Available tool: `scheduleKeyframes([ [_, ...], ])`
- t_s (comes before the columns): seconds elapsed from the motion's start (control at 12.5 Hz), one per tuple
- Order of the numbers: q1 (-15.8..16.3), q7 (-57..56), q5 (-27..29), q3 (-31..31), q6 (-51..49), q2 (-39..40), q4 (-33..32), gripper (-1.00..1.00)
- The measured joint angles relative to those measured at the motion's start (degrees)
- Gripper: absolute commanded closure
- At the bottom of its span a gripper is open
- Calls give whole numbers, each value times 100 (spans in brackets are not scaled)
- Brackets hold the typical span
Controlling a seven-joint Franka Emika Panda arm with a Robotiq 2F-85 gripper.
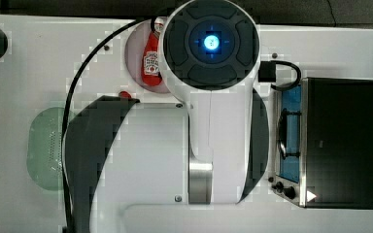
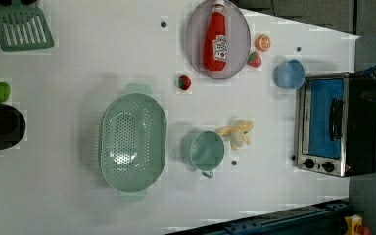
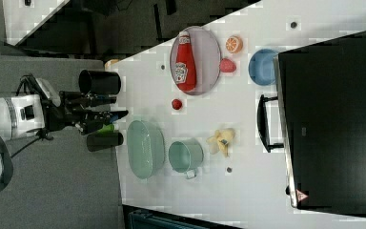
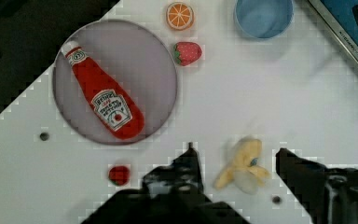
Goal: Pick banana from table and place on oven.
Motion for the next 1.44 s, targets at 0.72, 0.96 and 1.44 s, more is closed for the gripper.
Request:
scheduleKeyframes([
  [0.72,-48,585,-63,-186,-1000,-3223,-1606,-100],
  [0.96,-86,597,30,-201,-654,-2493,-1707,-100],
  [1.44,30,605,21,-247,1265,-953,-2870,-100],
])
